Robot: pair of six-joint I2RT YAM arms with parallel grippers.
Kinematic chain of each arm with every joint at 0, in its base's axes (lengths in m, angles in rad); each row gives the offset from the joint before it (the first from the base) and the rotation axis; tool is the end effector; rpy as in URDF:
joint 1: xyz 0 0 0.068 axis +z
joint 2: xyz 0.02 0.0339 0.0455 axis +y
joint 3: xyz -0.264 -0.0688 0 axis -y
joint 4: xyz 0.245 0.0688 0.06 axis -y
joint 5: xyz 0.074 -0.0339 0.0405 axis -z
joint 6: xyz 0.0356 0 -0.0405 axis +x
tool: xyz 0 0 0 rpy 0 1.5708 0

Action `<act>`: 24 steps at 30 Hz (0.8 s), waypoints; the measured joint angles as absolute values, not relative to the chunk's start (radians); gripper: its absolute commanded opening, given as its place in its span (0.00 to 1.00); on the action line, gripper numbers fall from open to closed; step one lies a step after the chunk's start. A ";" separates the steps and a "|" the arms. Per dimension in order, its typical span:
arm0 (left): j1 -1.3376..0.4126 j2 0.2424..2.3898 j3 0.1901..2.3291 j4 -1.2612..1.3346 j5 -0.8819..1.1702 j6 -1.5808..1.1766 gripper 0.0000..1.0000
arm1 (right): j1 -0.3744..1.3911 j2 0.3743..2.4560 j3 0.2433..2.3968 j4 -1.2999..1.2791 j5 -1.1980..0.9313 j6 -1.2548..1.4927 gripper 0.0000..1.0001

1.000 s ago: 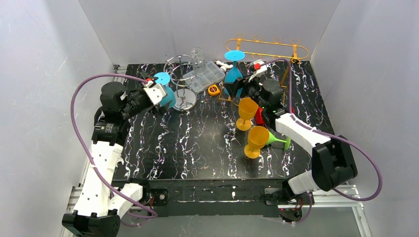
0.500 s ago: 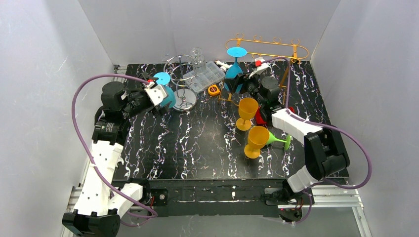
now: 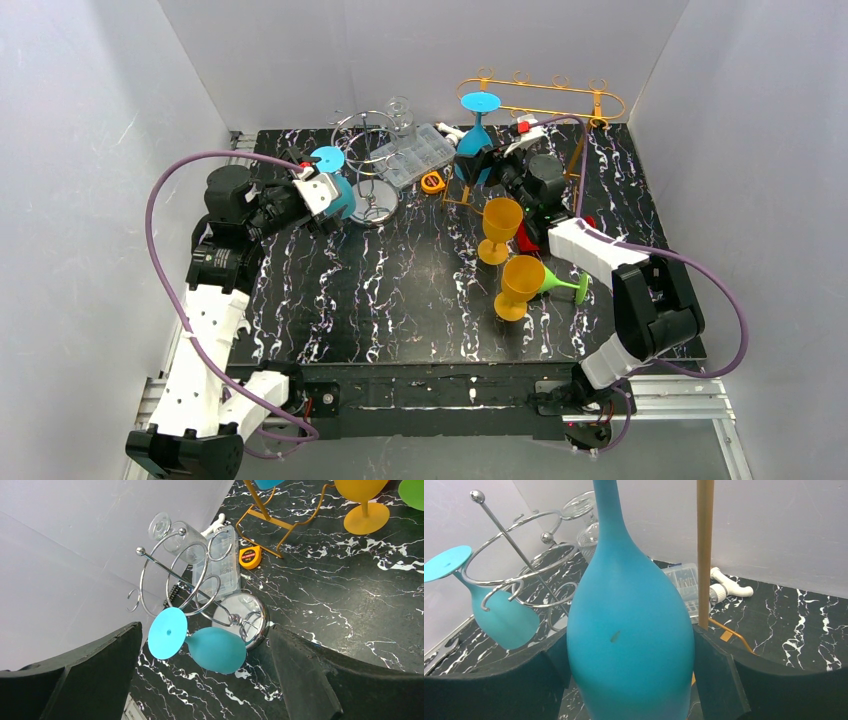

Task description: Place the wine glass upside down on the wine glass rack

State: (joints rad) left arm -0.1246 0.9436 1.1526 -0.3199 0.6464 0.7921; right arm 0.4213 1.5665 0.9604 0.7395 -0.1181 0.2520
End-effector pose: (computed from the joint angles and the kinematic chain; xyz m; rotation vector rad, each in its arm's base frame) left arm 0.1899 -0.0454 0.4254 1.1306 1.2147 -0.0371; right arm 0.3293 0.1522 0.3018 -0.2227 1.4525 0.6355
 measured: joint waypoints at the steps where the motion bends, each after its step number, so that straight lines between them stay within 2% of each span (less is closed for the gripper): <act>1: -0.125 0.944 1.153 -0.320 0.646 0.792 0.98 | 0.421 1.567 0.960 0.738 -0.116 0.249 0.81; 10: -0.125 0.942 1.153 -0.322 0.646 0.793 0.98 | 0.419 1.576 0.960 0.704 -0.111 0.232 0.81; 11: -0.125 0.942 1.153 -0.322 0.646 0.793 0.98 | 0.419 1.580 0.960 0.702 -0.111 0.232 0.85; 12: -0.125 0.941 1.153 -0.322 0.646 0.793 0.98 | 0.419 1.583 0.960 0.700 -0.110 0.232 0.93; 14: -0.125 0.940 1.153 -0.323 0.646 0.793 0.98 | 0.419 1.585 0.962 0.698 -0.108 0.233 0.98; 24: -0.125 0.941 1.153 -0.346 0.647 0.792 0.98 | 0.419 1.537 0.999 0.535 -0.078 0.210 0.98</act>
State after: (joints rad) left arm -0.1246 0.9409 1.1530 -0.3458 0.6468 0.7921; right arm 0.4191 1.5368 0.9993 0.5350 -0.0784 0.2104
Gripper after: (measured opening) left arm 0.981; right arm 0.983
